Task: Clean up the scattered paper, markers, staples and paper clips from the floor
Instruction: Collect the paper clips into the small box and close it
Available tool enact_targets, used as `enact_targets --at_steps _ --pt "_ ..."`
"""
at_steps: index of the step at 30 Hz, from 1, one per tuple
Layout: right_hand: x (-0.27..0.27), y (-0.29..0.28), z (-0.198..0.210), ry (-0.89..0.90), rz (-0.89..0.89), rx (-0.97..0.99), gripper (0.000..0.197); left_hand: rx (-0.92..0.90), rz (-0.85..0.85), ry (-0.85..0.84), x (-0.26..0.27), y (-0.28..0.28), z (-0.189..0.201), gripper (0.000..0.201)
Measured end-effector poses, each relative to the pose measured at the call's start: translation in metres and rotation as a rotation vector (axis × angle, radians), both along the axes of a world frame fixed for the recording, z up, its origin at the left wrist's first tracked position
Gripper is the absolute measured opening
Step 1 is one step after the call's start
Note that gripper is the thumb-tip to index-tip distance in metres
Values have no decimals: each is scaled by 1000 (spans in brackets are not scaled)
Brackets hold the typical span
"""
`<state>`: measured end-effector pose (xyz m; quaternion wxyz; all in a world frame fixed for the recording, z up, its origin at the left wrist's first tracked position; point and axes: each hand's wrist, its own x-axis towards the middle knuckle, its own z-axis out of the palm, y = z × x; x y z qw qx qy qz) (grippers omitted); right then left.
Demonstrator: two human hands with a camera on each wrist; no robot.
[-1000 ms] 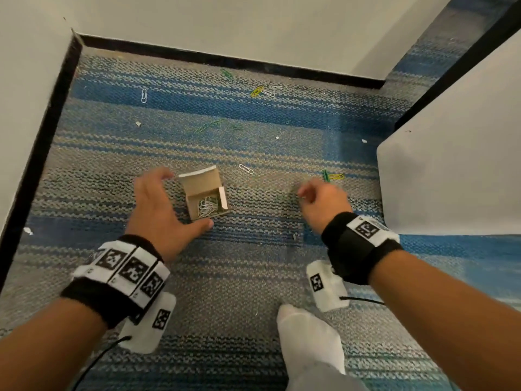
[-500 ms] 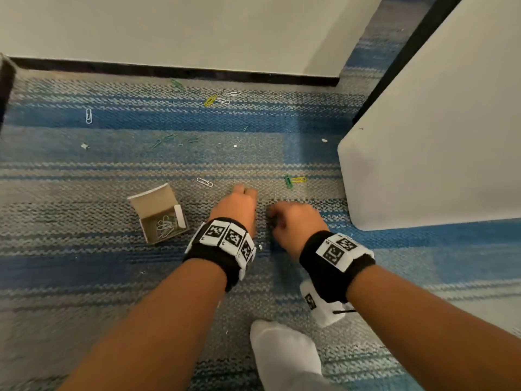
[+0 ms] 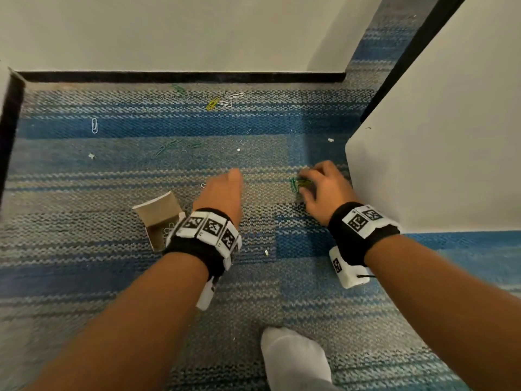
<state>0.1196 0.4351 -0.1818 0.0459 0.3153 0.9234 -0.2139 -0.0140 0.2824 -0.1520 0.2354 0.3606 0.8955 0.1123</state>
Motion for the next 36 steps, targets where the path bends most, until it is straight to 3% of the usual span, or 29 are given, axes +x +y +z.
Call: enact_targets --at_steps 2,5,8,11,18,23,27,31,34,36 --pt "-2 2 -1 44 18 15 26 -10 45 41 -16 3 5 19" --pt "-13 6 2 -63 16 -19 18 -91 101 54 -34 3 10 33" --pt "-16 8 9 -107 -67 -120 13 -319 30 93 -41 4 12 41" --pt "-13 6 13 -122 -155 -260 23 -504 -77 138 -41 8 7 45" --pt "-18 -3 3 -43 -217 -192 23 -547 -129 237 -38 4 7 25" --pt "-40 -1 13 -238 -143 -167 23 -511 -178 242 -35 1 11 30" --pt "-45 -9 31 -345 -105 -169 7 -306 -141 154 -37 -13 22 32" --pt "-39 -25 37 -347 -188 -222 25 180 164 -14 -36 -39 51 19" --pt "-53 -37 30 -26 -400 -517 29 403 427 -164 -54 -58 67 10" --pt "-67 -48 26 221 -605 -923 25 609 625 -340 -74 -72 67 21"
